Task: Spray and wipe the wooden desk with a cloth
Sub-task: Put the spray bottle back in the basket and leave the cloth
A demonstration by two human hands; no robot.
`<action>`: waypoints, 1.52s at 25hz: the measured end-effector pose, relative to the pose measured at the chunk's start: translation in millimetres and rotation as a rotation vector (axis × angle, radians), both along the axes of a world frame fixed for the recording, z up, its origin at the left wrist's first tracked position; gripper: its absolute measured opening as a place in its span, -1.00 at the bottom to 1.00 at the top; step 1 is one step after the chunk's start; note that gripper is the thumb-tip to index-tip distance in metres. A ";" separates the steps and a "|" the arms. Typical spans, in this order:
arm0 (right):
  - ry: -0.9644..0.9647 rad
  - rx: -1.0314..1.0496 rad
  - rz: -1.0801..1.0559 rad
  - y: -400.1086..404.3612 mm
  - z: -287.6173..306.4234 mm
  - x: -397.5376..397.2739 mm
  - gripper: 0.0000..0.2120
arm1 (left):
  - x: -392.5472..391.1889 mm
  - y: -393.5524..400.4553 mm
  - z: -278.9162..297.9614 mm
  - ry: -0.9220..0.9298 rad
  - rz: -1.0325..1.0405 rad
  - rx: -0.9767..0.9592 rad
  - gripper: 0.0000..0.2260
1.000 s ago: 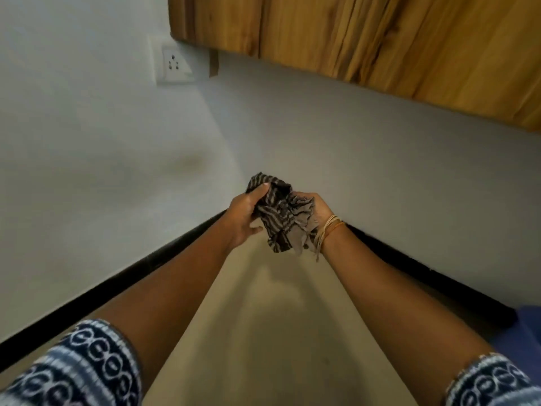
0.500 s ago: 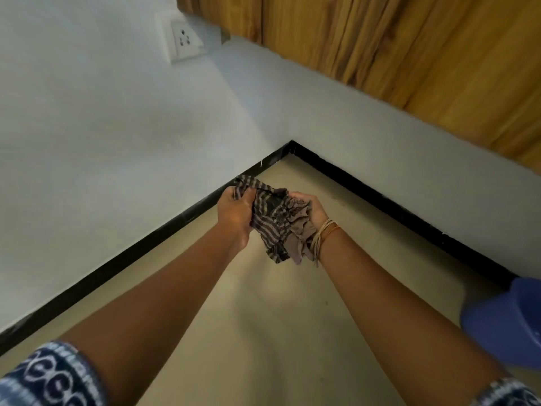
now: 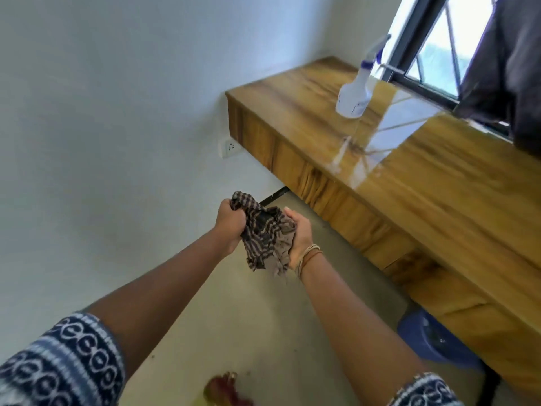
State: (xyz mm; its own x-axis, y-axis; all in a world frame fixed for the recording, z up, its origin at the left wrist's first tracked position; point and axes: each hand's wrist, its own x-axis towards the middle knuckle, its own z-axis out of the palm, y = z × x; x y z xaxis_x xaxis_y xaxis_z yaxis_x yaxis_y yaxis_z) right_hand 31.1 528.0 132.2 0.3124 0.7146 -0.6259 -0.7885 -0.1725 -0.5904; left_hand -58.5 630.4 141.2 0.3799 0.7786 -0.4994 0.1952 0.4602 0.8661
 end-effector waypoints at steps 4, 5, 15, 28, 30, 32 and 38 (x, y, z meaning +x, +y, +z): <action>-0.044 -0.007 -0.064 -5.7 75.3 -0.9 -0.50 | -3.2 2.3 81.9 -0.067 -0.072 -0.118 -0.65; -0.047 0.007 -0.087 -3.9 87.5 2.5 -0.52 | -1.8 5.5 97.9 -0.113 -0.097 -0.155 -0.63; -0.202 -0.124 -0.208 34.2 150.5 68.8 -0.66 | 62.6 38.3 158.6 -0.098 -0.432 -0.016 -0.48; -0.580 -0.464 0.039 120.4 114.4 289.9 -0.86 | 256.8 128.3 100.9 0.268 -0.503 0.068 -0.43; -0.737 -0.460 0.170 129.2 113.5 311.2 -0.88 | 274.9 142.6 103.0 0.314 -0.560 0.064 -0.53; -0.862 -0.502 0.222 137.3 109.0 329.3 -0.80 | 288.7 153.3 110.4 0.422 -0.654 0.086 -0.86; -1.037 -0.782 -0.163 172.0 120.8 366.6 -0.40 | 339.8 193.0 112.3 0.659 -0.759 0.568 -0.86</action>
